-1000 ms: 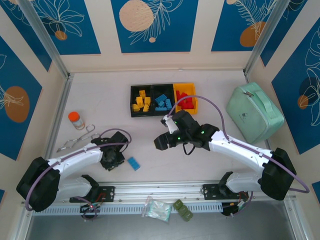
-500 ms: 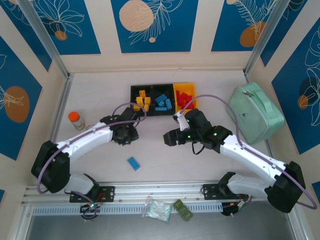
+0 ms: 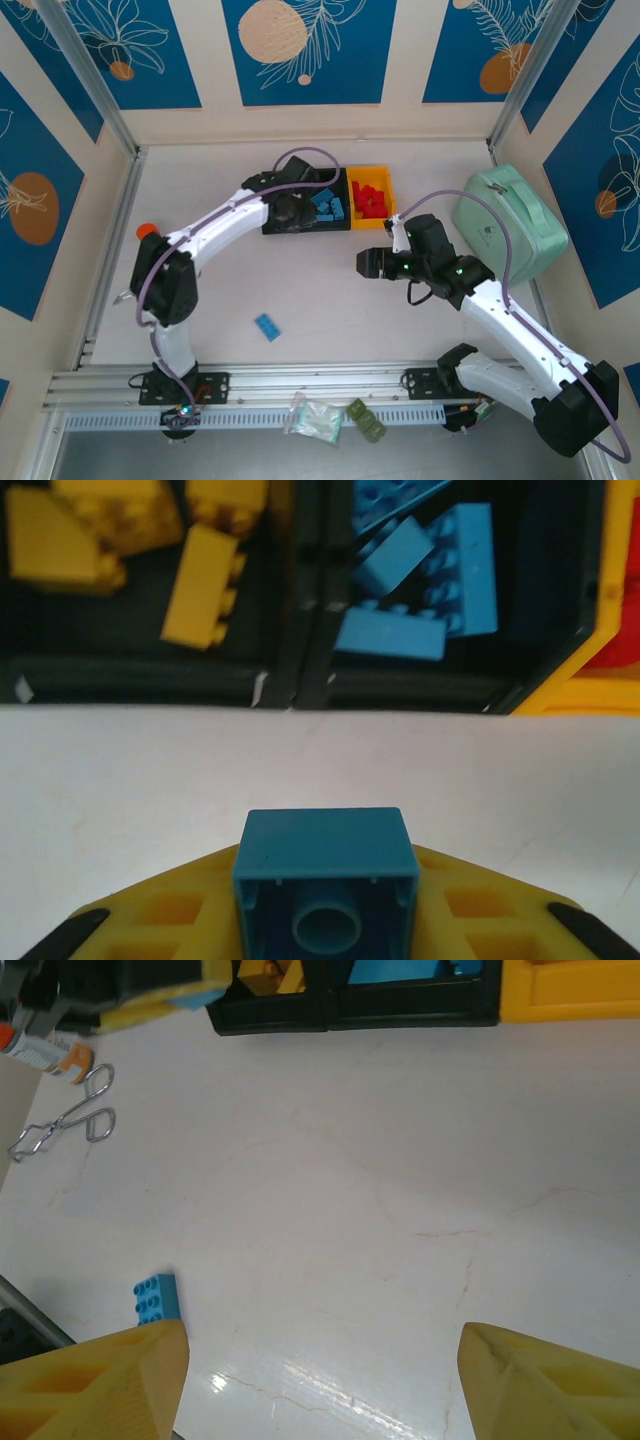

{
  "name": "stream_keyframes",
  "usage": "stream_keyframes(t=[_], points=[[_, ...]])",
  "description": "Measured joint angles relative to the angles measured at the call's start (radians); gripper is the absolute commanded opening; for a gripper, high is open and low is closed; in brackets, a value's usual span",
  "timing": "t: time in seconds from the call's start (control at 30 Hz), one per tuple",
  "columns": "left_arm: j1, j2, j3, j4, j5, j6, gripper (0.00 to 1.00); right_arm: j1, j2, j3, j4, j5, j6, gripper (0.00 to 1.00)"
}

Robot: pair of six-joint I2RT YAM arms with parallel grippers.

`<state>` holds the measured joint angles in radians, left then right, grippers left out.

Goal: Sort the legos into containers by color
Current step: Place the lego in the container.

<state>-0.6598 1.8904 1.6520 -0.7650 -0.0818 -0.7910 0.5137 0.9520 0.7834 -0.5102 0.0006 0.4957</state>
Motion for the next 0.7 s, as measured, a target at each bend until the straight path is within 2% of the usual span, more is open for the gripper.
stream_keyframes(t=[0.5, 0.7], points=[[0.001, 0.482, 0.647, -0.181, 0.01, 0.118, 0.39, -0.014, 0.0, 0.0, -0.022, 0.001, 0.015, 0.72], [0.006, 0.536, 0.705, -0.216, 0.011, 0.121, 0.42, -0.017, -0.014, -0.007, -0.025, 0.004, 0.026, 0.72]])
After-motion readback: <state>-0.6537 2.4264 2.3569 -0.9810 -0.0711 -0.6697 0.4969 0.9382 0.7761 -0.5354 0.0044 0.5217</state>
